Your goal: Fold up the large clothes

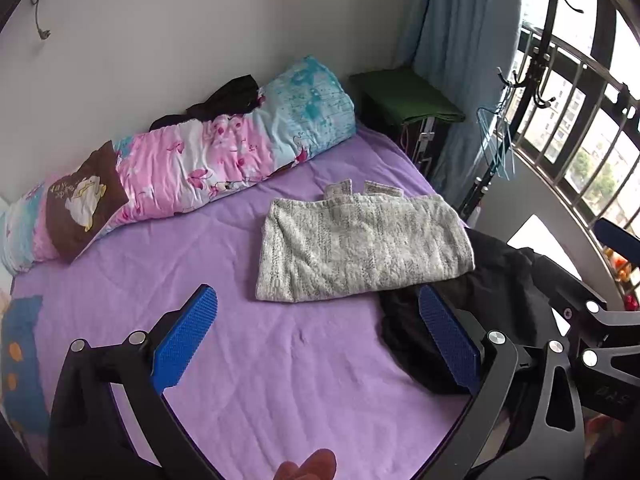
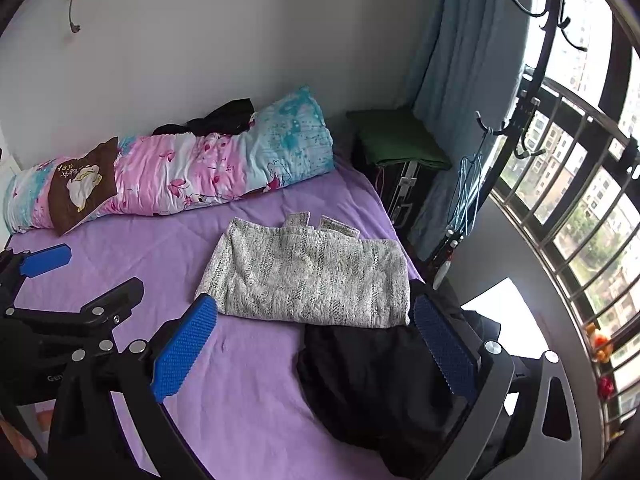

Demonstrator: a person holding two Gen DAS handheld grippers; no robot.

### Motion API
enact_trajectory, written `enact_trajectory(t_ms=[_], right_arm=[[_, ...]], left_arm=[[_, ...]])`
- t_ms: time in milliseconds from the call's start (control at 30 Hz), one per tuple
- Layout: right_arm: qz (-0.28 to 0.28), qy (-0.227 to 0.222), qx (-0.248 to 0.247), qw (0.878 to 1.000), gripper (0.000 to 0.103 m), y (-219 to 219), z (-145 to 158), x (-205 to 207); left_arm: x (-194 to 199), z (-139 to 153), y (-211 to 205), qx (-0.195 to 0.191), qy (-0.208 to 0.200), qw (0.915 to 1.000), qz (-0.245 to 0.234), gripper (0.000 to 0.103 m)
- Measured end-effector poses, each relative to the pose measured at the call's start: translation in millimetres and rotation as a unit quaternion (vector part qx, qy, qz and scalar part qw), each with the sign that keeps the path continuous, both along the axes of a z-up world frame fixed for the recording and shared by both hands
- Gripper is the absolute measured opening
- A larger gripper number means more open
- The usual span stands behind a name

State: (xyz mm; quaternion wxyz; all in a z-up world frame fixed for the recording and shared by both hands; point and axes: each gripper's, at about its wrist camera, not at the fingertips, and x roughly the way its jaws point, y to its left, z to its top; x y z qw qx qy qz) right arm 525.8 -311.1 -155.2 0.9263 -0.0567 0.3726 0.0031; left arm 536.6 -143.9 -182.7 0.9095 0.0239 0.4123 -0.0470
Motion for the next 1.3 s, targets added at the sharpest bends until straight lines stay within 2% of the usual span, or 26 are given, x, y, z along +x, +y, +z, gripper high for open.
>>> enact_trajectory(t_ms=[1300], right_arm=[[-0.004, -0.006, 0.011, 1.0, 0.097, -4.6, 4.3, -15.3]], left_arm=[[-11.6, 8.0, -5.9, 0.0, -0.009, 1.0, -0.001, 0.097]])
